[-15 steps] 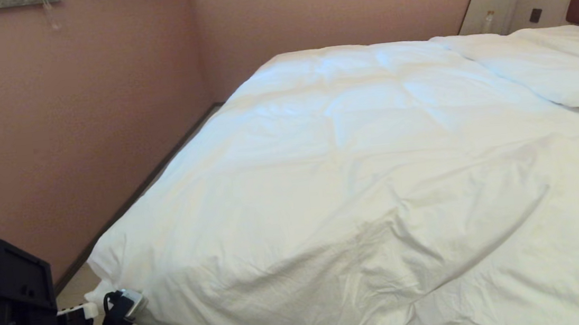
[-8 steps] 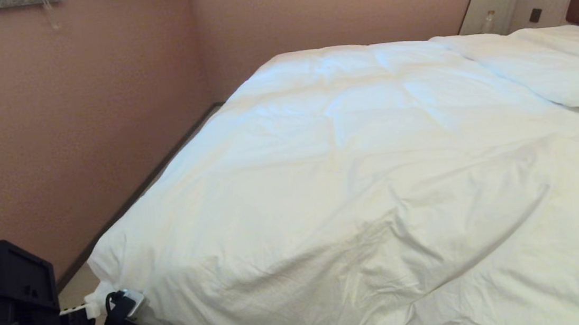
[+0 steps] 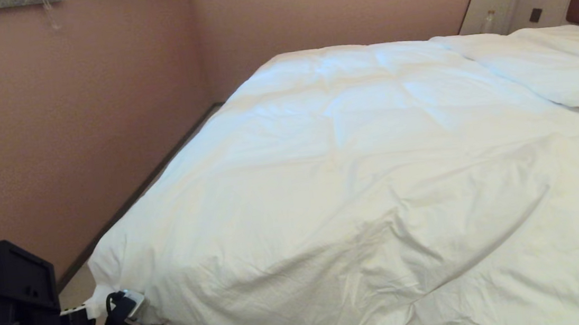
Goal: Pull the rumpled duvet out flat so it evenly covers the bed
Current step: Flatten the corners of the folded blanket
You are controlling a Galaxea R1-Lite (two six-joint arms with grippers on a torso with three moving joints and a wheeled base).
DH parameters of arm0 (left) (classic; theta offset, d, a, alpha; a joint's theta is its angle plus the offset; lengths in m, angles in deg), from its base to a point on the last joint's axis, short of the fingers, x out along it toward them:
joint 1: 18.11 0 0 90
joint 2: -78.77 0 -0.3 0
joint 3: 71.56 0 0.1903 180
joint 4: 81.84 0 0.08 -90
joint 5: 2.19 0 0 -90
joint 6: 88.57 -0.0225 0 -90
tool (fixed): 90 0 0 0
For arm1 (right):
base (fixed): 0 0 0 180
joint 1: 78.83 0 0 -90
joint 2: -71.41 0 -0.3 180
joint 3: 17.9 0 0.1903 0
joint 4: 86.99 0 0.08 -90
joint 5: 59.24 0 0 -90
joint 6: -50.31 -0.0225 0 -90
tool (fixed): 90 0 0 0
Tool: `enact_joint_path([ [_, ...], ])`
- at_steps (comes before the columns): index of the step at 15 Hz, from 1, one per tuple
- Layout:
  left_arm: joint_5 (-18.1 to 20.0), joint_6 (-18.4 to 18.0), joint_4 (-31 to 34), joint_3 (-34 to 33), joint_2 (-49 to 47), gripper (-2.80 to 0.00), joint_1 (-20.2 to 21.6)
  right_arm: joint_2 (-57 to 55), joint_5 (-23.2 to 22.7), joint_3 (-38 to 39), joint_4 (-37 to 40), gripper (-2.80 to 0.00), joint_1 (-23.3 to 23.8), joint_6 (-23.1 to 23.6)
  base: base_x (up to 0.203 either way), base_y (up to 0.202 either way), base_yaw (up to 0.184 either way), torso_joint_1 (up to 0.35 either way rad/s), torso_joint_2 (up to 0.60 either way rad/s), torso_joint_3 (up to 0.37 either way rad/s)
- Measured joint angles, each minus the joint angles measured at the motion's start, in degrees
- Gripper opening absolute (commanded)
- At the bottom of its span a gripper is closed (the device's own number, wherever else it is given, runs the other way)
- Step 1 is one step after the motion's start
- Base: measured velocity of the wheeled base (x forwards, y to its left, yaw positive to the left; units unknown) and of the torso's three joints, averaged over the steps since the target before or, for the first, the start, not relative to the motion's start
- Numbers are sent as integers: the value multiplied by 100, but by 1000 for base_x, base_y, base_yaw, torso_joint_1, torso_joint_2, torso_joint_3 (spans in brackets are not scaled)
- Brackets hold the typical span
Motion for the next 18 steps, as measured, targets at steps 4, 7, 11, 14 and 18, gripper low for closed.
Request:
enact_joint_path([
  [4,13,-62,-5,-221,59,-280,42,0,1,0,-2,-280,0,1,0,0,0,0,0,0],
  [7,15,-240,-11,-420,107,-280,147,0,0,0,1,-280,0,1,0,0,0,0,0,0],
  [11,60,-1806,5,-1243,134,-280,1050,0,0,0,1,-280,0,-2,0,0,0,0,0,0],
  [14,46,-2411,5,-1570,155,-280,1525,0,0,0,1,-280,0,1,0,0,0,0,0,0],
  [18,55,-2723,2,-1805,129,-280,1886,0,0,0,1,-280,0,1,0,0,0,0,0,0],
])
